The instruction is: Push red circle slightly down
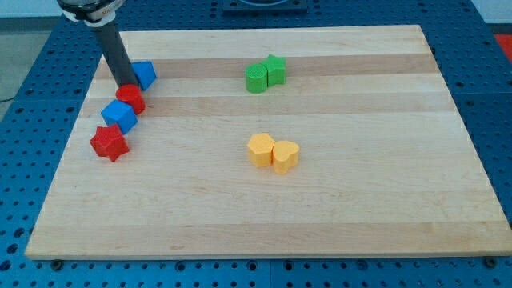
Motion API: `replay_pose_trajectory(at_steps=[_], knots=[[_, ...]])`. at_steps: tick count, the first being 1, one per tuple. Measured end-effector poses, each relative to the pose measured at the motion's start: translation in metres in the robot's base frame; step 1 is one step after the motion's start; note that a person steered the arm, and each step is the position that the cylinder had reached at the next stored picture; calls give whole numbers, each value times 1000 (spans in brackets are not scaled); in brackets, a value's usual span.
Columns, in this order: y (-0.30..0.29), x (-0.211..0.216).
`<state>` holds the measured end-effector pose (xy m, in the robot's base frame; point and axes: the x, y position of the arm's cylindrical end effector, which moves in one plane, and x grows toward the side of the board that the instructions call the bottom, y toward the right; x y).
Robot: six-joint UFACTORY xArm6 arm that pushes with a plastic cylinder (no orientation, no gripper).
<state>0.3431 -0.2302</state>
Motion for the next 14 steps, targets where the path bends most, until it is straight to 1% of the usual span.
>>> replay_pose_trajectory(at_steps=[2,4,5,7,8,9,10,11,14], knots=[[-35,0],[8,3],[8,25],[18,42],[28,59],[36,40],[74,35],[96,39],[89,59]])
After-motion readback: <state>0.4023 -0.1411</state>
